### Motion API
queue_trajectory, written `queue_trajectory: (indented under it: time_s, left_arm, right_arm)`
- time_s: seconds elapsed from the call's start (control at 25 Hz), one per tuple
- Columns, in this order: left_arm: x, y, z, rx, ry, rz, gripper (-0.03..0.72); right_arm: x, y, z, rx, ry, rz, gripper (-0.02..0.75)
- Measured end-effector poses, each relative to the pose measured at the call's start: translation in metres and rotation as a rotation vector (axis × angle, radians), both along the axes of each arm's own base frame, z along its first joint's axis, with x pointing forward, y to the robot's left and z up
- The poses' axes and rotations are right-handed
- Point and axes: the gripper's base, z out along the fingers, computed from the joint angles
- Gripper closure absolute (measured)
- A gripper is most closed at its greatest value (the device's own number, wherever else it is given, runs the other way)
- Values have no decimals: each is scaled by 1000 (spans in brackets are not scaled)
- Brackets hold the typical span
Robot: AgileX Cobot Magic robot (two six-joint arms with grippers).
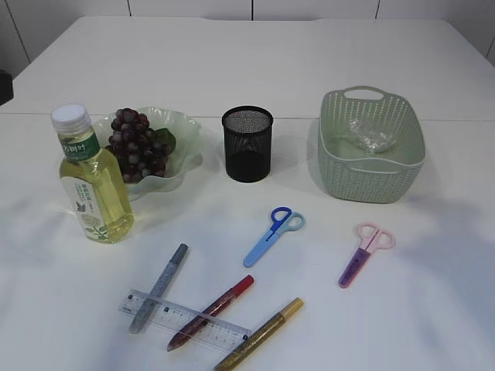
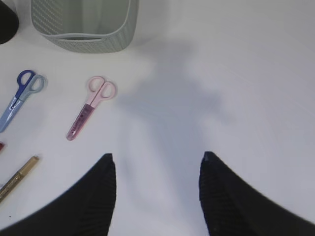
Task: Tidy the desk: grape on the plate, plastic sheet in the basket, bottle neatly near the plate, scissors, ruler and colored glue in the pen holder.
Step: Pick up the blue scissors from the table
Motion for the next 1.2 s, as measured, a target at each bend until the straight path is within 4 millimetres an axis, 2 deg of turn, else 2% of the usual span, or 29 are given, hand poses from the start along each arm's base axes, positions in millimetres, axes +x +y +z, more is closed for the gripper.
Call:
queue_trajectory:
  time_s: [0.2, 0.48, 0.64, 0.8, 1.0, 1.2]
  left_arm:
    - [-7, -14, 22, 80, 72, -84, 209]
    - [-5, -52, 48, 143, 169, -237, 211]
    - [14, -75, 53, 213, 296, -266, 211]
    - [42, -95, 50, 283, 459, -260, 222]
    - [75, -120, 35, 379, 653, -269, 254]
    - [103, -147, 26, 391, 748, -323, 263]
  right_arm:
    - [15, 8, -11, 54, 70, 13, 307]
    - [38, 14, -29, 71, 165, 28, 307]
    - [49, 20, -39, 85, 215, 75, 307]
    - [59, 22, -49, 87, 258, 94, 307]
    - [65, 24, -54, 77, 281, 118, 307]
    - [71, 24, -61, 68, 308, 131, 307]
